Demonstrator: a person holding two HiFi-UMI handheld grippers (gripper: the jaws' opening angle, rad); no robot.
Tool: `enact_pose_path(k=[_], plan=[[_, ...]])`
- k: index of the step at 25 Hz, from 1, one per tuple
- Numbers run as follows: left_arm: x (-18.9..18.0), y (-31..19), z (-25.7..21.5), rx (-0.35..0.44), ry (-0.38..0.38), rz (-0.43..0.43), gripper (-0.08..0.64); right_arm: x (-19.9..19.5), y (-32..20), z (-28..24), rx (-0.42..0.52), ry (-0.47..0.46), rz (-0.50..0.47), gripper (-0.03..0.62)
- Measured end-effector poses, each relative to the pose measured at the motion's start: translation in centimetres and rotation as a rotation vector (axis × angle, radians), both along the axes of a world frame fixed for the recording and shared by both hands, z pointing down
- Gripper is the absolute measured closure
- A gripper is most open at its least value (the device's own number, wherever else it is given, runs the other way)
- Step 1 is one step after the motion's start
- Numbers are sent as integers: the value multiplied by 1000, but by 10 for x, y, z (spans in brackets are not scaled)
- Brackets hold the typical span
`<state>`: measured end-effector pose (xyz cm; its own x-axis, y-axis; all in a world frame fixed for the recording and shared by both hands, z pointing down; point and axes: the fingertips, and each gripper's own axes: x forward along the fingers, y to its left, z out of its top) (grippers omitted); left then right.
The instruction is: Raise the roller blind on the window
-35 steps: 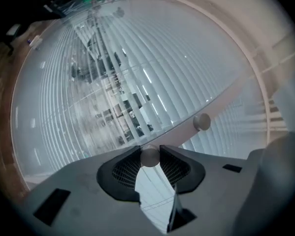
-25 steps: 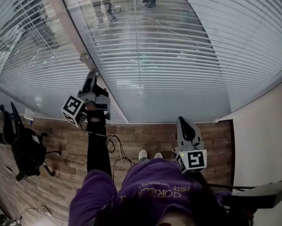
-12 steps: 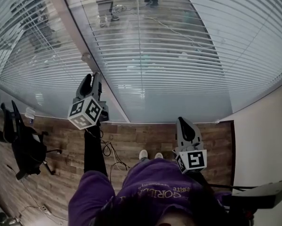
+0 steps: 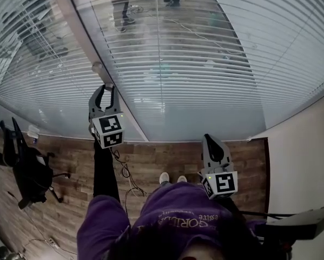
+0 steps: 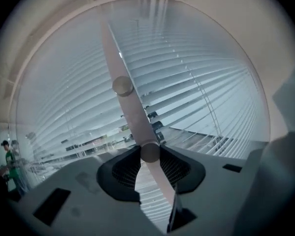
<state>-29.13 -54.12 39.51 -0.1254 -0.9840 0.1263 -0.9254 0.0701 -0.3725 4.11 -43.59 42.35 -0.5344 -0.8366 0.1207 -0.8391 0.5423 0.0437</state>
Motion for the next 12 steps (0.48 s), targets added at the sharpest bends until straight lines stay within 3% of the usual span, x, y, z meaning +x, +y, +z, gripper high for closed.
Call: enact_pose_path(k=[2,3,7,12], plan=[[-2,1,-2,18,76,-13,440,2,-1,0,-2,4,7,594],[-3,1,-3,27,156,-14,442,3,-1,0,-2,1,7,594],[-5,2,-4,81,629,-1,442,5,-2,-1,1,2,8,594],[-9,3,-2,120,1105,10,442,5,-1,1,-5,7,7,594]])
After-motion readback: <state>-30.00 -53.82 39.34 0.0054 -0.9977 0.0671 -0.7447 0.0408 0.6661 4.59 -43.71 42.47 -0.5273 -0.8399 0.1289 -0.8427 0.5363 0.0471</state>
